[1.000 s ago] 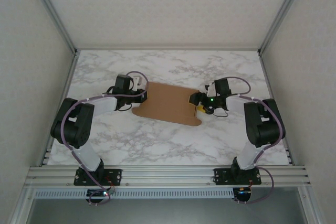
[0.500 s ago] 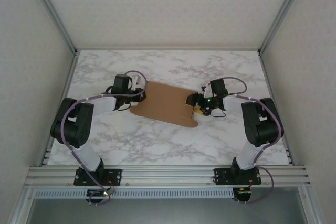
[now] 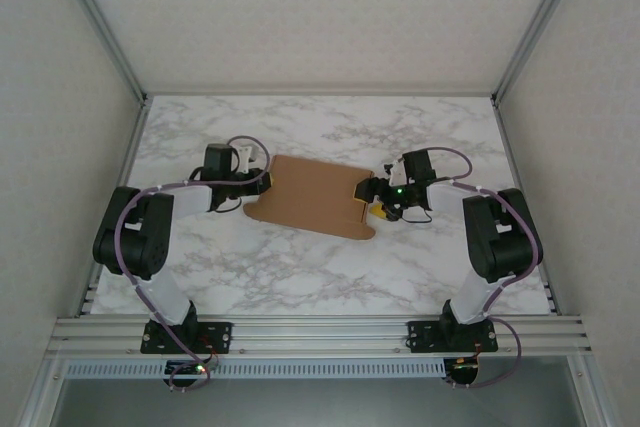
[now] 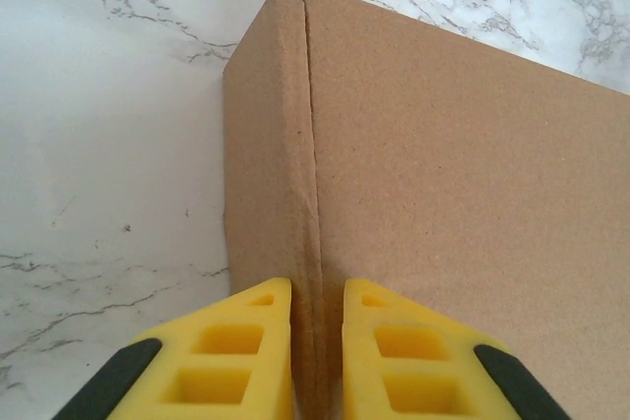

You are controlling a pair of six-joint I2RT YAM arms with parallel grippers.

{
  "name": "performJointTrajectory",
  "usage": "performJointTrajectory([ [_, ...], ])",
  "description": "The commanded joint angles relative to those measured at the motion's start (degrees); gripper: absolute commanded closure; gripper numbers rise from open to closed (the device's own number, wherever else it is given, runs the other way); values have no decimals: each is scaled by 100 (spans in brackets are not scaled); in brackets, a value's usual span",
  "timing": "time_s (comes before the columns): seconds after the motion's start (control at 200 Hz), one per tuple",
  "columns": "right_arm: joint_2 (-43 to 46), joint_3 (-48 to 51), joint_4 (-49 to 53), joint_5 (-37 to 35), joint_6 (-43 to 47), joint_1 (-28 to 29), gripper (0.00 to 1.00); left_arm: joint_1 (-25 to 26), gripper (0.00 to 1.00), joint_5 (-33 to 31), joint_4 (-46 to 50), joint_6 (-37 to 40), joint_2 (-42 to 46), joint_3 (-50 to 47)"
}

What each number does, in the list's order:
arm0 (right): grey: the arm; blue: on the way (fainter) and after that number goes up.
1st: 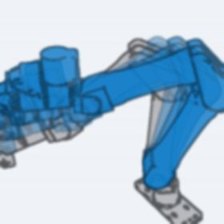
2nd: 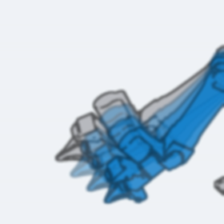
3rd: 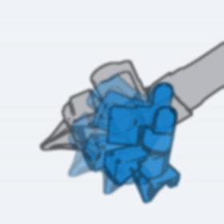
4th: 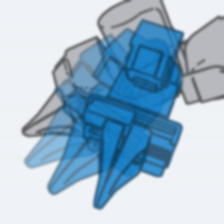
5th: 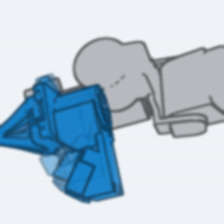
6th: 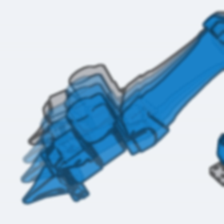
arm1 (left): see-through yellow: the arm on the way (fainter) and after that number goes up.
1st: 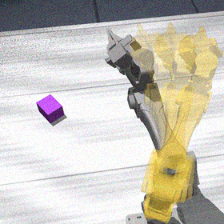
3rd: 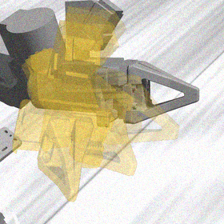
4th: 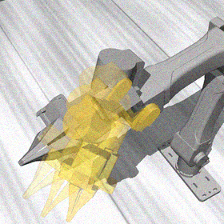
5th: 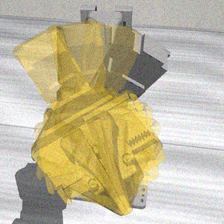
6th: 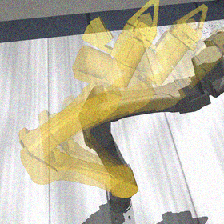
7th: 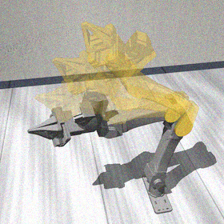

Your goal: Fold the paper box

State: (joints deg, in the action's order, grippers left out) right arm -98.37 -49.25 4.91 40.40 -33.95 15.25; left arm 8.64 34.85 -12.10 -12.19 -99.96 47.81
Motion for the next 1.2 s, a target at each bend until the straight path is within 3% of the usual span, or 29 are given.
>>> performJointTrajectory([
  [0.0, -154, -93, -209, 382, -102, -22, 20, -158, 84, -392, 1001, 58, -375, -320],
  [0.155, -374, -146, -609, 914, -297, 91, 21, -148, 84, -367, 1008, 50, -410, -299],
  [0.486, -304, 325, -2234, 1216, -1351, 126, 23, -148, 85, -319, 1026, 41, -454, -281],
  [0.676, 262, 138, -831, 243, -421, 52, 22, -243, 86, -216, 1030, 40, -458, -290],
  [0.796, 353, 72, -444, -53, -155, -42, 22, -406, 87, -107, 1026, 19, -568, -290],
  [1.192, -249, 85, -621, 167, -158, -141, 21, -555, 87, -72, 1043, -11, -695, -272],
])
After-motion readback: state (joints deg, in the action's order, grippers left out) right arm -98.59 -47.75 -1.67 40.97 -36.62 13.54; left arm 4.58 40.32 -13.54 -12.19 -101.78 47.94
